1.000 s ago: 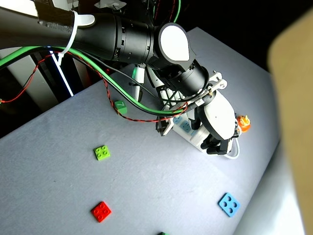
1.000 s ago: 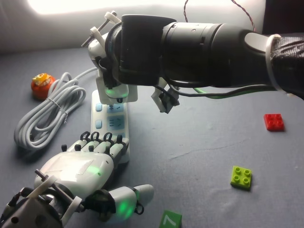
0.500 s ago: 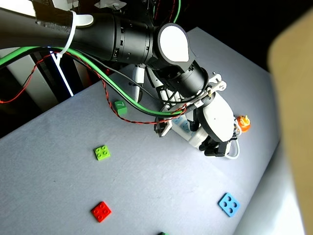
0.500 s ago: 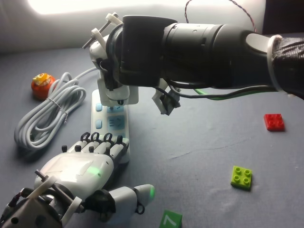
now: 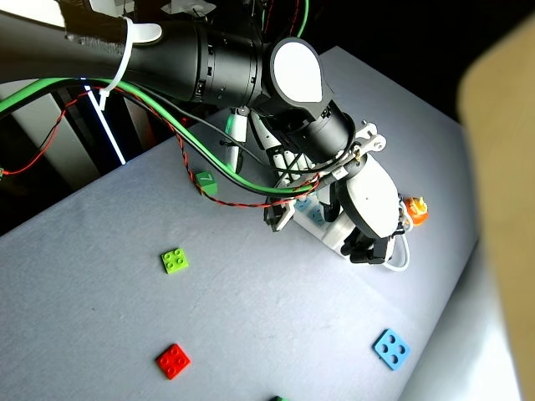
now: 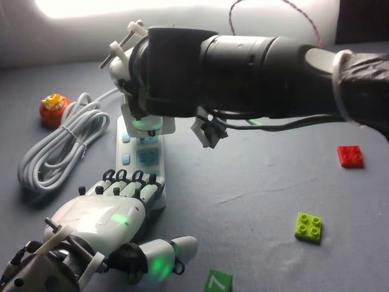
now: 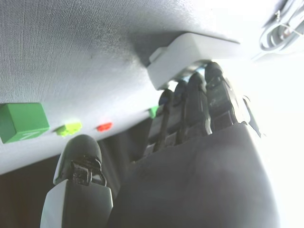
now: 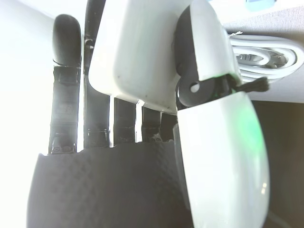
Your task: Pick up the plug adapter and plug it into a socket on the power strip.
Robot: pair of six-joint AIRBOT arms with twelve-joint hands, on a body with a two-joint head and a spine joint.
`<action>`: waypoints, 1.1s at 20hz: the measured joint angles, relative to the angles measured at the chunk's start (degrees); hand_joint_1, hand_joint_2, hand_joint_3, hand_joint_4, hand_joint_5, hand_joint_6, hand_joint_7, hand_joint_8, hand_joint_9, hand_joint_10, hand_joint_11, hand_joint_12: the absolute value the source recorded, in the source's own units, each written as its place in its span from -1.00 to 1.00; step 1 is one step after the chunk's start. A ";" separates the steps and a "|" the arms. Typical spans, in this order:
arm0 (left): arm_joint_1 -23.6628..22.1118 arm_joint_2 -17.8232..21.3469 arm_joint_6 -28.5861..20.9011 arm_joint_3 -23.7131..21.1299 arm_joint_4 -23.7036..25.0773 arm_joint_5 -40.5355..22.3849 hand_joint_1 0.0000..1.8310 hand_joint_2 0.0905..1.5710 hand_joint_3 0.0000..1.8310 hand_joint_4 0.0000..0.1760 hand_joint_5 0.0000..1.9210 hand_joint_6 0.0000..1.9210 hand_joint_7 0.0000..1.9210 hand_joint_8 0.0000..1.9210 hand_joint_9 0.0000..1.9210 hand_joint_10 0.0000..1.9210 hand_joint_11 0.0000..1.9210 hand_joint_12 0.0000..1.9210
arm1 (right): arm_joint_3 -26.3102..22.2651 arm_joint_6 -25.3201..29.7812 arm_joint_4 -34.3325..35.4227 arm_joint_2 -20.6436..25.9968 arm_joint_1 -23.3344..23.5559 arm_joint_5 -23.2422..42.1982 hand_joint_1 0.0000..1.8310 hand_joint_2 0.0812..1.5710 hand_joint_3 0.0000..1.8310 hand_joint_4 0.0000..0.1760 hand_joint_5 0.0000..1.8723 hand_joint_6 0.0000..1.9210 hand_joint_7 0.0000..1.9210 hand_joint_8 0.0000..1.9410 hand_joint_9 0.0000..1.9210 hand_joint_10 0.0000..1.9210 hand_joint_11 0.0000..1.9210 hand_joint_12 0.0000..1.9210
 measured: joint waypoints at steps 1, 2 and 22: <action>0.00 0.00 -0.02 0.00 -0.02 0.02 -0.97 0.54 -1.00 -1.00 -0.96 -1.00 -0.96 -1.00 -0.96 -1.00 -1.00 -0.91 | 0.00 -0.22 -0.15 -0.20 -0.02 -0.15 0.33 0.40 -1.00 -0.91 -0.02 0.19 0.06 -0.08 0.08 -0.69 -0.42 0.28; 0.00 0.00 0.00 0.00 -0.04 -0.02 -0.95 0.53 -1.00 -1.00 -0.95 -1.00 -0.95 -1.00 -0.95 -1.00 -1.00 -0.91 | 0.02 -0.55 -0.46 -0.59 -0.17 -0.39 0.33 0.40 -1.00 -0.91 -0.01 0.18 0.06 -0.10 0.09 -0.70 -0.40 0.27; 0.00 0.00 0.00 0.00 -0.22 -0.31 -0.96 0.53 -1.00 -1.00 -0.93 -1.00 -0.93 -1.00 -0.93 -1.00 -1.00 -0.79 | 0.44 -2.21 -0.72 -1.25 -2.03 1.73 0.33 0.39 -1.00 -0.95 -0.02 0.18 0.08 -0.12 0.11 -0.70 -0.40 0.28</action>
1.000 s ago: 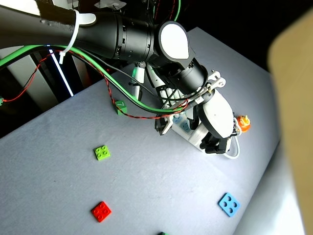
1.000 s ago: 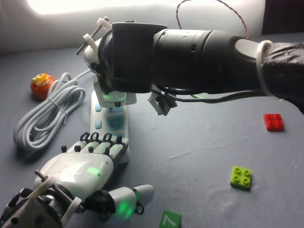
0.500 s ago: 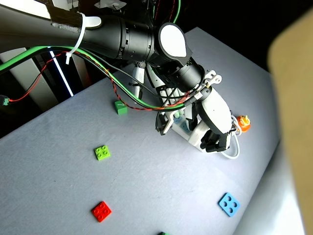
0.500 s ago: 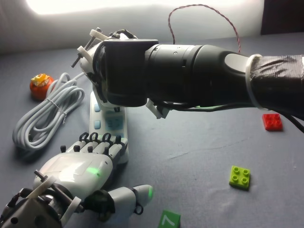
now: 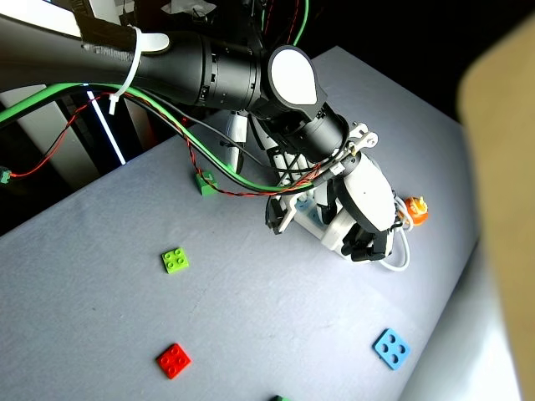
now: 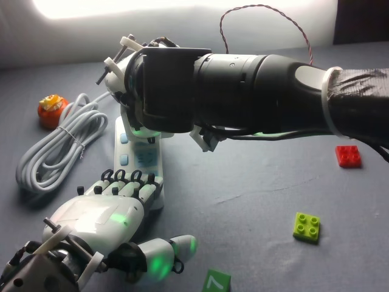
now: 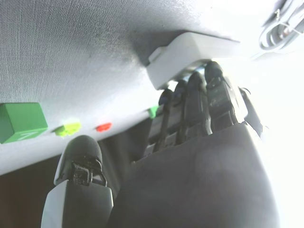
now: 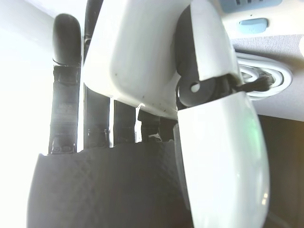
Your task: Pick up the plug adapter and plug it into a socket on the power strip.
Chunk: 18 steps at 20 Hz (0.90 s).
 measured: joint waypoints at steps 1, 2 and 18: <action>0.00 0.02 0.00 0.00 0.02 0.00 -0.97 0.54 -1.00 -1.00 -0.94 -1.00 -0.93 -1.00 -0.94 -1.00 -1.00 -0.80 | 0.00 0.00 0.00 0.00 -0.04 0.09 0.33 0.39 -1.00 -0.96 -0.02 0.18 0.09 -0.12 0.10 -0.70 -0.40 0.28; 0.00 0.02 0.00 0.00 0.00 -0.04 -0.99 0.54 -1.00 -1.00 -0.93 -1.00 -0.92 -1.00 -0.92 -1.00 -1.00 -0.76 | 0.00 0.00 -0.02 0.00 -0.04 0.33 0.33 0.40 -1.00 -0.93 -0.02 0.19 0.06 -0.09 0.10 -0.70 -0.40 0.27; 0.00 0.00 0.00 -0.07 0.07 -0.20 -0.98 0.54 -1.00 -1.00 -0.91 -1.00 -0.90 -1.00 -0.91 -0.99 -1.00 -0.70 | -0.15 -0.24 1.18 1.14 -0.04 2.45 0.32 0.40 -1.00 -0.77 -0.01 0.16 0.03 -0.03 0.08 -0.69 -0.44 0.31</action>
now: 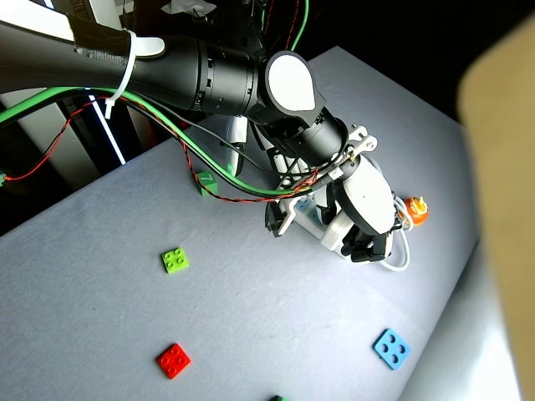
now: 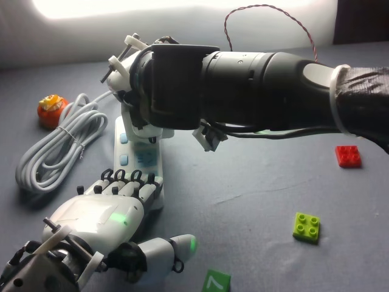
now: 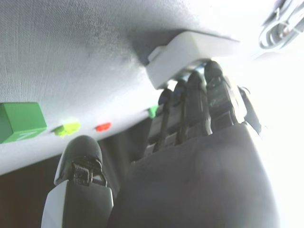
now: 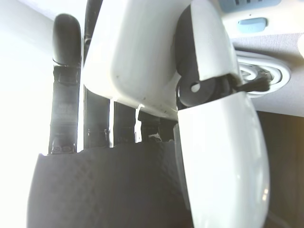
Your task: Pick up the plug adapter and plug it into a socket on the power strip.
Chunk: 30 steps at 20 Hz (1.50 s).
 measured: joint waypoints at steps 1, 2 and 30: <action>0.00 0.02 0.00 0.00 -0.02 0.00 -0.97 0.54 -1.00 -1.00 -0.91 -1.00 -0.89 -1.00 -0.90 -0.99 -1.00 -0.68 | 0.00 0.00 0.00 0.07 0.00 0.04 0.32 0.40 -1.00 -0.70 0.01 0.11 0.03 -0.02 0.08 -0.69 -0.45 0.32; -0.02 0.00 0.00 0.00 0.07 0.00 -1.00 0.55 -1.00 -1.00 -0.94 -0.99 -0.92 -0.99 -0.93 -0.99 -1.00 -0.79 | 0.00 0.00 0.13 0.15 0.00 0.13 0.33 0.40 -1.00 -0.75 0.00 0.09 0.05 -0.02 0.06 -0.70 -0.45 0.31; -4.13 2.75 1.49 -0.59 -1.95 5.40 -0.95 0.54 -1.00 -1.00 -0.95 -1.00 -0.94 -1.00 -0.95 -1.00 -1.00 -0.88 | -11.96 -1.36 4.74 15.02 4.66 8.46 -0.02 0.22 -1.00 -1.00 -0.62 -1.00 -0.65 -1.00 -0.66 -1.00 -1.00 -0.02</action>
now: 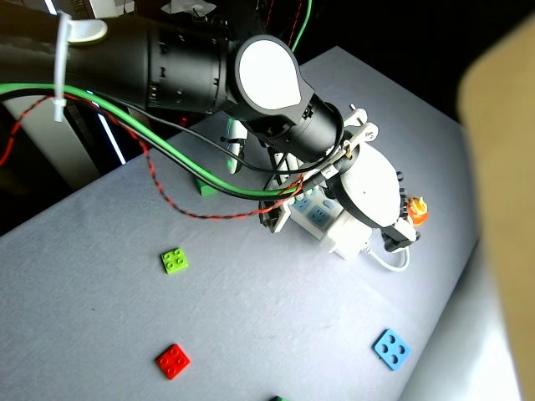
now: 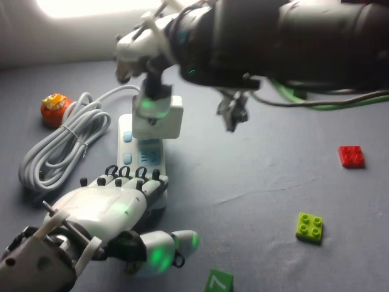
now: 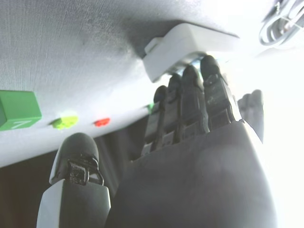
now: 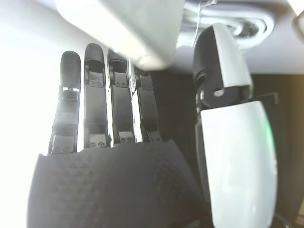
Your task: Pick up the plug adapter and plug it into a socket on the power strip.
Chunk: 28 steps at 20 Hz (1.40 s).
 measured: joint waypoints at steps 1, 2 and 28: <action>-0.57 0.20 0.31 -0.02 0.11 1.07 -0.95 0.53 -1.00 -1.00 -0.95 -1.00 -0.94 -1.00 -0.95 -1.00 -1.00 -0.88 | -1.40 -0.11 -0.04 1.64 0.31 0.39 -0.02 0.21 -1.00 -1.00 -0.64 -1.00 -0.67 -1.00 -0.67 -1.00 -1.00 -0.04; -1.25 0.61 0.66 -0.20 0.61 2.29 -0.95 0.53 -1.00 -1.00 -0.94 -1.00 -0.93 -1.00 -0.94 -1.00 -1.00 -0.85 | -3.61 -0.44 0.15 3.91 0.81 0.70 -0.03 0.20 -1.00 -1.00 -0.65 -1.00 -0.68 -1.00 -0.69 -1.00 -1.00 -0.05; -22.49 14.34 9.16 -1.92 1.46 20.13 0.21 0.68 -0.98 1.00 0.57 1.00 0.67 1.00 0.70 1.00 0.76 1.00 | -33.07 -5.33 -0.74 37.88 -0.85 10.10 -0.46 0.68 -0.96 -0.33 0.62 1.00 0.70 1.00 0.71 1.00 0.70 1.00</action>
